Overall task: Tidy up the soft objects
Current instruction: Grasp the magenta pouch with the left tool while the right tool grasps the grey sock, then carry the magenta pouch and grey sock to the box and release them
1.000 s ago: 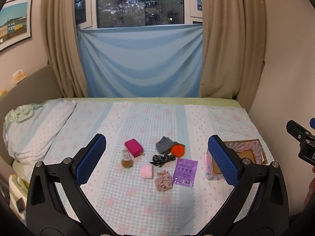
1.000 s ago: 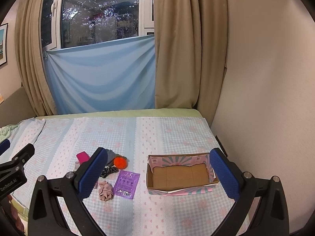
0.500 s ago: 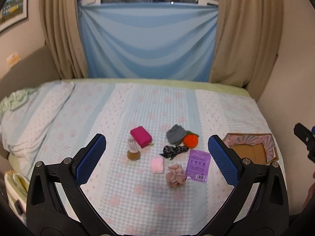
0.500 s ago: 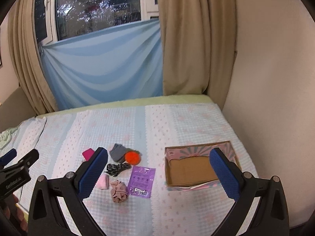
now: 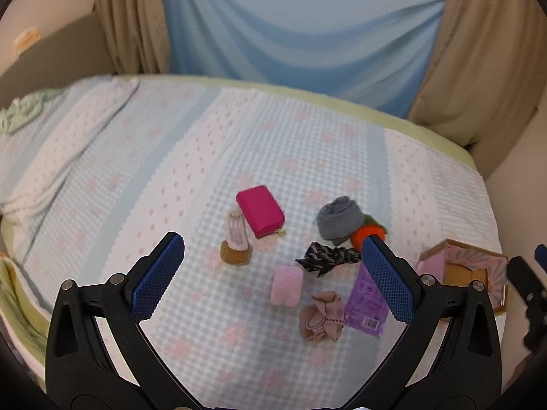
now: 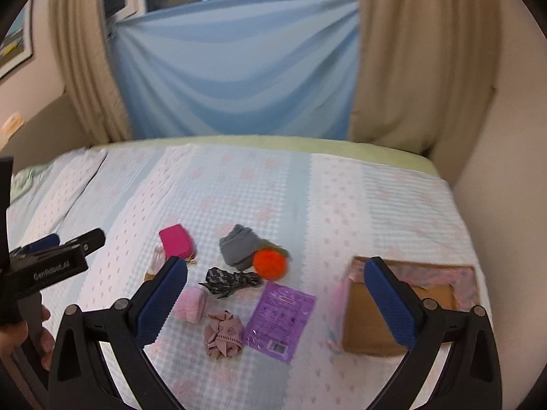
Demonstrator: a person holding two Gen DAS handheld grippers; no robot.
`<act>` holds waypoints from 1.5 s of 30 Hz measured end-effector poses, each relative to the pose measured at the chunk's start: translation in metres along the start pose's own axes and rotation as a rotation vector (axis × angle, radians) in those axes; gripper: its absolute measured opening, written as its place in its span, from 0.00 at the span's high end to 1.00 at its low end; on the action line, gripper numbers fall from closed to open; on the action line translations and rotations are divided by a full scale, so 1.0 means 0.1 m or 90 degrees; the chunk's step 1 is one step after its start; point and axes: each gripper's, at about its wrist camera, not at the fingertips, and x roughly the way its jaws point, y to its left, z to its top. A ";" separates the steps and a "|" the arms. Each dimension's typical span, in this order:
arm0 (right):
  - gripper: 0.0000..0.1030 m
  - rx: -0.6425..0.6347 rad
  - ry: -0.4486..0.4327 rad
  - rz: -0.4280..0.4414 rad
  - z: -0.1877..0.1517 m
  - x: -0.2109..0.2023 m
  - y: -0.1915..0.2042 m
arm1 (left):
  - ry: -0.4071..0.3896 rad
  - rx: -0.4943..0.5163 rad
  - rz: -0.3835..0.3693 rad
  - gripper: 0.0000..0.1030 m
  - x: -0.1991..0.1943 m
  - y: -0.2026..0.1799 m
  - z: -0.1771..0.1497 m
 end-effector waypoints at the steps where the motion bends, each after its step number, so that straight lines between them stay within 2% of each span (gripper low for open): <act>1: 0.00 -0.011 0.004 0.010 0.00 0.11 0.01 | 0.009 -0.009 0.002 0.00 0.13 0.02 0.00; 9: 0.00 -0.134 0.026 0.067 -0.05 1.30 0.22 | 0.062 -0.063 0.011 0.00 1.13 0.05 -0.04; 17: 0.00 -0.229 0.024 0.076 -0.20 2.27 0.39 | 0.095 -0.097 0.009 0.00 2.31 0.08 -0.06; 21: 0.00 -0.282 0.033 0.081 -0.31 2.72 0.52 | 0.116 -0.102 0.023 0.00 2.85 0.11 -0.10; 26: 0.02 -0.318 0.056 0.090 -0.39 3.12 0.64 | 0.136 -0.121 0.040 0.01 3.30 0.20 -0.16; 30: 0.16 -0.345 0.077 0.089 -0.44 3.30 0.72 | 0.142 -0.115 0.068 0.01 3.48 0.22 -0.19; 32: 0.18 -0.359 0.078 0.078 -0.46 3.37 0.75 | 0.134 -0.094 0.082 0.02 3.50 0.17 -0.17; 34: 0.28 -0.369 0.083 0.068 -0.47 3.40 0.77 | 0.134 -0.079 0.088 0.10 3.53 0.13 -0.16; 35: 0.30 -0.371 0.085 0.067 -0.46 3.42 0.77 | 0.134 -0.066 0.094 0.23 3.55 0.10 -0.16; 36: 0.33 -0.373 0.086 0.066 -0.45 3.43 0.78 | 0.137 -0.051 0.103 0.31 3.57 0.06 -0.16; 39: 0.43 -0.380 0.081 0.063 -0.43 3.42 0.79 | 0.141 -0.003 0.124 0.35 3.61 -0.06 -0.16; 43: 0.55 -0.361 0.074 0.064 -0.37 3.39 0.79 | 0.143 -0.012 0.103 0.43 3.61 0.00 -0.15; 45: 0.58 -0.349 0.073 0.065 -0.35 3.37 0.78 | 0.140 -0.017 0.091 0.49 3.58 0.02 -0.15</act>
